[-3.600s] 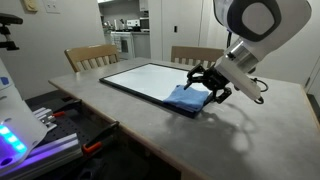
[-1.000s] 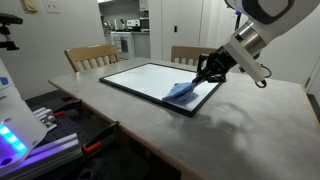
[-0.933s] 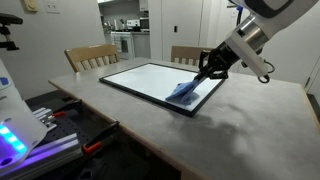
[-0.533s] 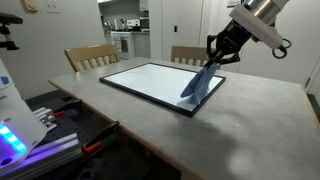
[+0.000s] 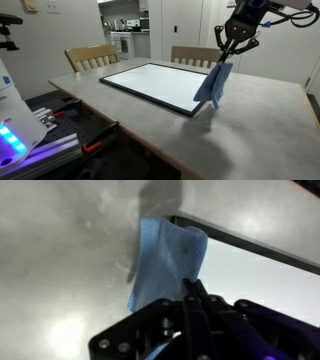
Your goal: Wipe the whiteboard with the blue towel
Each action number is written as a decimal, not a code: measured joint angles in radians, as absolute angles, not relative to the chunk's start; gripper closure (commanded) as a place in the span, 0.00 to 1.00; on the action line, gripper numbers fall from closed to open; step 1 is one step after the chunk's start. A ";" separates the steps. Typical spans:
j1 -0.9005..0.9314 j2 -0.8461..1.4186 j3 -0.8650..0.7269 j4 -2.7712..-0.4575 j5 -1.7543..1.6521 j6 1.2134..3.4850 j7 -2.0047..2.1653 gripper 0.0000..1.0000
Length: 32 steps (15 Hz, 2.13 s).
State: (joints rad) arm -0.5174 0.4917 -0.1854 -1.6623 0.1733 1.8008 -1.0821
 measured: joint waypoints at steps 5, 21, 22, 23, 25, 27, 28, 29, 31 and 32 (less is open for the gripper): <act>-0.462 0.477 -0.184 -1.776 0.095 1.948 -1.079 0.99; -0.443 0.501 -0.091 -1.946 0.309 2.112 -1.067 0.99; -0.442 0.501 -0.088 -1.949 0.309 2.096 -1.067 0.99; -0.440 0.501 -0.087 -1.952 0.309 2.074 -1.065 0.99; -0.433 0.501 -0.085 -1.955 0.310 2.035 -1.053 0.99; -0.423 0.501 -0.084 -1.960 0.317 2.021 -1.035 0.99; -0.419 0.500 -0.082 -1.963 0.328 2.021 -1.028 0.99; -0.415 0.500 -0.081 -1.967 0.343 2.022 -1.021 0.99; -0.406 0.500 -0.079 -1.973 0.362 2.027 -1.012 0.99; -0.401 0.500 -0.077 -1.975 0.365 2.031 -1.007 0.99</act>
State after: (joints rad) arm -0.4015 0.4997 -0.0773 -1.9755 0.3649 2.0306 -1.0072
